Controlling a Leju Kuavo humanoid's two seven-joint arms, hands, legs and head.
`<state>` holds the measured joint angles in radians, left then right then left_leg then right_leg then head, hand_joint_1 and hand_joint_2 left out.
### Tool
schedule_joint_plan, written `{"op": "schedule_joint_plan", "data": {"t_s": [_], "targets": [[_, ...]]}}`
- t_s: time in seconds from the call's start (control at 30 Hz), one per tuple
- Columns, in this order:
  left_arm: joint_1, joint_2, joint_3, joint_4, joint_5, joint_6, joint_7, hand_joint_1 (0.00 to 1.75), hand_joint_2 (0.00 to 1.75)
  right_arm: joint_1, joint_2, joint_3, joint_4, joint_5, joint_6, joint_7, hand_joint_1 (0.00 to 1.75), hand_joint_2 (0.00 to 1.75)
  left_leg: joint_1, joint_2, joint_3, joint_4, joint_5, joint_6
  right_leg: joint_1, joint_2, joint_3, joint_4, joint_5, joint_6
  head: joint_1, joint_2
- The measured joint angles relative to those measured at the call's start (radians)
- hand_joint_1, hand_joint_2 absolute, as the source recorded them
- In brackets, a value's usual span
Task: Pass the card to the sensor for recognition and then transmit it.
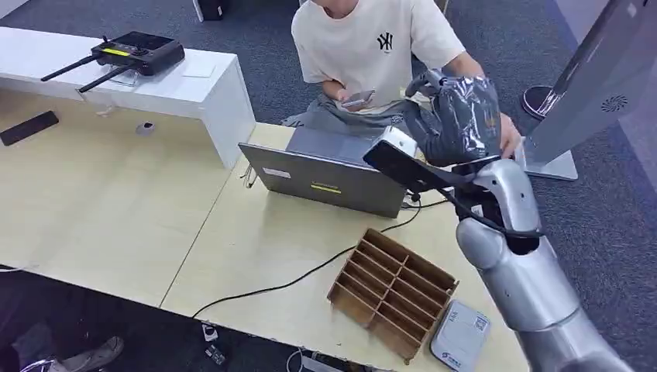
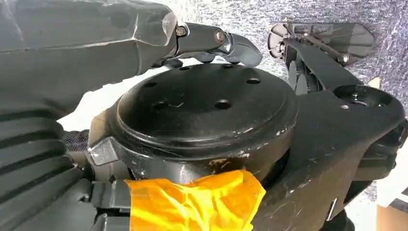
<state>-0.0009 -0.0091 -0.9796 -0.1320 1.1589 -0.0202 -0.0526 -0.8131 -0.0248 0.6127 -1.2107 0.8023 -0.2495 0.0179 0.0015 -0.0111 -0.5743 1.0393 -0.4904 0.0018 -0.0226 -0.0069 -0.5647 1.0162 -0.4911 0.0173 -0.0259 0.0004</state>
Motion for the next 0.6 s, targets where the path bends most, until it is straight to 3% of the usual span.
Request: {"op": "schedule_joint_plan", "data": {"t_s": [0.6], "targets": [[-0.002,0.018,-0.01,-0.034,-0.022,0.01,0.021,0.0,1.75,-0.15,0.063,0.02,0.349,0.161,-0.016,0.048,1.75,1.75,0.0,0.0,0.0,0.0,0.0,0.0,0.0,0.0,0.0,0.0,0.0,0.0,0.0,0.0]]}}
